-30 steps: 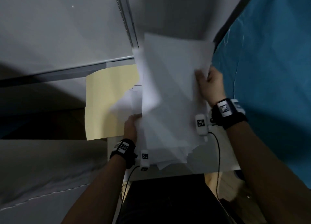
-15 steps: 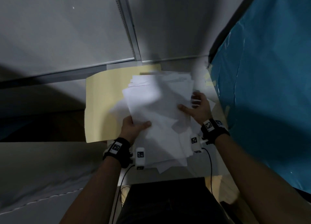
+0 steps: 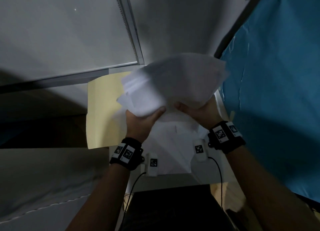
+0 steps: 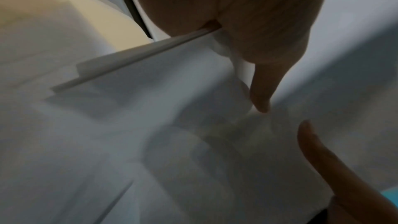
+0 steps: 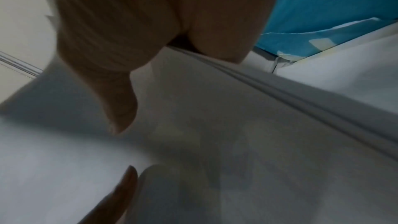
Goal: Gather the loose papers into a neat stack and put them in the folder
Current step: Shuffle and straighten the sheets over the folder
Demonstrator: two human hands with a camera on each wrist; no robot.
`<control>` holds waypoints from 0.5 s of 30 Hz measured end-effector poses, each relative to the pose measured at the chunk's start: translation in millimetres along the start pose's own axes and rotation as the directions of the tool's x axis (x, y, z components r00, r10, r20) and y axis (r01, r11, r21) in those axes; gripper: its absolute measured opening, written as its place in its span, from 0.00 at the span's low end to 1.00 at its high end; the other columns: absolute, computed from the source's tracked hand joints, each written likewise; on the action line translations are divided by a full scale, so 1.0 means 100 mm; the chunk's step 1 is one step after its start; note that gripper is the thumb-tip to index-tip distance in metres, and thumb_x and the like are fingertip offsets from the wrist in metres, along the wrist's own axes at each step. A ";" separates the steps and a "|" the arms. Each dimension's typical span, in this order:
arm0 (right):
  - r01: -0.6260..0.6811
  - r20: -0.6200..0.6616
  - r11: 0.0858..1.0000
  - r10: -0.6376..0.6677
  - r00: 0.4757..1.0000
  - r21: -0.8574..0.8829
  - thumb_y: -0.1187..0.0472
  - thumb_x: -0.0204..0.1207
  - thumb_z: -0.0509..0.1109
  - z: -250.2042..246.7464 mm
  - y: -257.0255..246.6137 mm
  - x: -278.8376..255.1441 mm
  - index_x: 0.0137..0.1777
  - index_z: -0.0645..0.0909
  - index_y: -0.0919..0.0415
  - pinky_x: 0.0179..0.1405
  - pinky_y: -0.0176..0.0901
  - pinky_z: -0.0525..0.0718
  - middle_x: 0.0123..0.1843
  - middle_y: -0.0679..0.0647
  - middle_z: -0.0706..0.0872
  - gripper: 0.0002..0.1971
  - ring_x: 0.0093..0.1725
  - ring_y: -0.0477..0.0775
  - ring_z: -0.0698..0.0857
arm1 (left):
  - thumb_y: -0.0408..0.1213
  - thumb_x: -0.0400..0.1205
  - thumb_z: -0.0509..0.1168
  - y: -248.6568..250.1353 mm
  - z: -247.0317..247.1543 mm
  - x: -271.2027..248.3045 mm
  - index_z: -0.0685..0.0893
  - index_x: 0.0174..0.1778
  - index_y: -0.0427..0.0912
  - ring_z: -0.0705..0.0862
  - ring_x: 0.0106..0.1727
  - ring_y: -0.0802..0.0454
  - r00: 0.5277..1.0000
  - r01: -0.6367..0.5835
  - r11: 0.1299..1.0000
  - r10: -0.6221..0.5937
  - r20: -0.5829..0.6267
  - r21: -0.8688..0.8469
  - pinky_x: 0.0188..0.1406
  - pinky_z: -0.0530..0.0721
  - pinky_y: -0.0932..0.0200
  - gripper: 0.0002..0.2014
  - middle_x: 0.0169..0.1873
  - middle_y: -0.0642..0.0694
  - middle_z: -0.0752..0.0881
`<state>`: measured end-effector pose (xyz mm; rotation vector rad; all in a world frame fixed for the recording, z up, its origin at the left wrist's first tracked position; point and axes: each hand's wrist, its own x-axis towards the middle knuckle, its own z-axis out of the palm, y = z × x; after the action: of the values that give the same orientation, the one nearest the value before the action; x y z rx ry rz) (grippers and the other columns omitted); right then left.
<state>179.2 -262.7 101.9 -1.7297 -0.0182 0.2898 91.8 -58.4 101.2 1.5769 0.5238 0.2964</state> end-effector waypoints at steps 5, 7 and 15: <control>-0.100 0.112 0.987 0.115 0.987 -0.128 0.52 0.58 0.94 -0.02 0.12 -0.04 0.62 0.86 0.56 0.50 0.29 0.90 0.56 0.43 0.91 0.33 0.57 0.37 0.90 | 0.32 0.65 0.92 -0.31 -0.03 0.01 0.88 0.49 0.50 0.90 0.43 0.79 0.995 0.092 0.991 -0.089 -0.035 0.099 0.41 0.91 0.71 0.24 0.44 0.66 0.91; -0.099 0.141 0.984 0.119 0.983 -0.146 0.56 0.63 0.92 0.03 0.17 -0.03 0.51 0.89 0.53 0.46 0.35 0.92 0.49 0.45 0.93 0.19 0.48 0.34 0.92 | 0.32 0.66 0.91 -0.44 -0.05 -0.01 0.91 0.49 0.51 0.92 0.46 0.75 0.993 0.116 0.985 -0.118 0.005 0.131 0.43 0.91 0.67 0.21 0.46 0.66 0.93; -0.114 -0.266 0.991 0.091 0.960 -0.073 0.55 0.76 0.83 -0.34 0.26 0.25 0.56 0.89 0.61 0.42 0.38 0.91 0.47 0.47 0.92 0.14 0.42 0.43 0.91 | 0.66 0.57 0.89 -0.76 -0.24 -0.05 0.60 0.91 0.53 0.66 0.87 0.36 0.862 0.501 0.679 -0.339 -0.377 0.536 0.80 0.75 0.33 0.69 0.88 0.42 0.64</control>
<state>205.9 -296.3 76.9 -1.8474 0.2562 0.1354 64.5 -39.9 28.3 1.9975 1.2725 -0.0606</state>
